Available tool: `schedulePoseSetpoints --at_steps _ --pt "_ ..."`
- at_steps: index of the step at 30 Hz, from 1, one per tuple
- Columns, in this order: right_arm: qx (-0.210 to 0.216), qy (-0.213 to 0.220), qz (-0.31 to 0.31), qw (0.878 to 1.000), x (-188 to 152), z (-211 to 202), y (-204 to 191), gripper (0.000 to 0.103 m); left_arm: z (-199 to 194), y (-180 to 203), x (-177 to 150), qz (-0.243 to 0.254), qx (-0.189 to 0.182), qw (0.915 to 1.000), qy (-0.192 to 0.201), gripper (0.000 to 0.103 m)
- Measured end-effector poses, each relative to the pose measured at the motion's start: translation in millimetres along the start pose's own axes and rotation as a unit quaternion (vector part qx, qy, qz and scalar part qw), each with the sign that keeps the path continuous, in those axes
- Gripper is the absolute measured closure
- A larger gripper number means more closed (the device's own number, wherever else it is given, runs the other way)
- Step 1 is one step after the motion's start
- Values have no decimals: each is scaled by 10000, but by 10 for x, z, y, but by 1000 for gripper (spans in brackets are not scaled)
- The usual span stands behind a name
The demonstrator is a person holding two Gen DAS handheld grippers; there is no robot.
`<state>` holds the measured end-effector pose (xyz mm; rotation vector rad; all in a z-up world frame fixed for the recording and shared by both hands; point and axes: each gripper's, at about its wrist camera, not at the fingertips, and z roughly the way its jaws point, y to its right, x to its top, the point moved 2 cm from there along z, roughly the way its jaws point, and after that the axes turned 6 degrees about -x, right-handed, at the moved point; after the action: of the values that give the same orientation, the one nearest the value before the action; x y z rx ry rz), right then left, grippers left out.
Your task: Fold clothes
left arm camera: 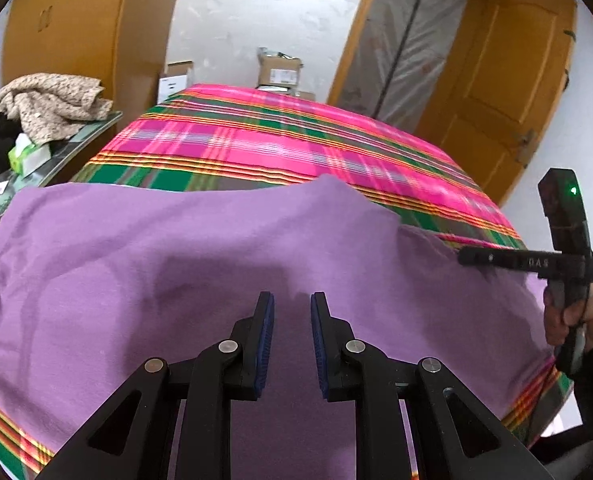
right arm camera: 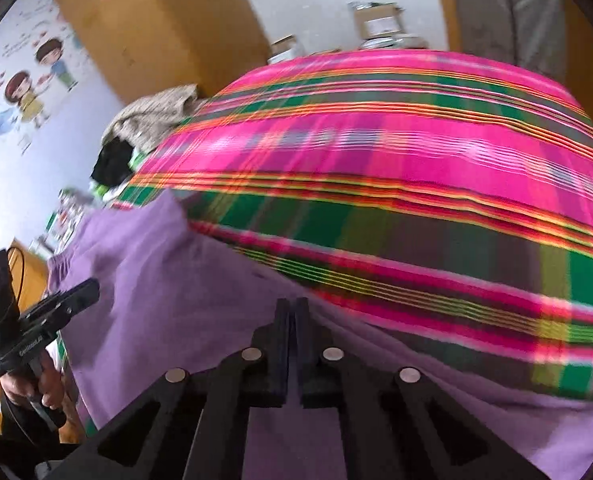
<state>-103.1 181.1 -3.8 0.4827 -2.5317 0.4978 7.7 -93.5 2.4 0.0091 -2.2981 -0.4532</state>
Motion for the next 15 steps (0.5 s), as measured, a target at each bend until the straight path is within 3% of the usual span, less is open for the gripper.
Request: schedulePoseSetpoints --at_steps 6,10,11,13,15 --pt "152 216 158 9995 -165 -192 73 93 77 230 -52 193 -338 9992 -115 84" --pt "-6 223 182 9996 -153 -153 64 92 149 447 -102 420 -538 9973 -280 84" --pt "-62 256 164 9995 -147 -154 60 90 154 490 -113 459 -578 9968 -300 84" --pt "-137 285 56 9995 -139 -160 59 72 166 538 -130 492 -646 9961 -336 84" --pt "-193 204 -175 9995 -129 -112 21 68 188 589 -148 530 -714 9953 -386 84"
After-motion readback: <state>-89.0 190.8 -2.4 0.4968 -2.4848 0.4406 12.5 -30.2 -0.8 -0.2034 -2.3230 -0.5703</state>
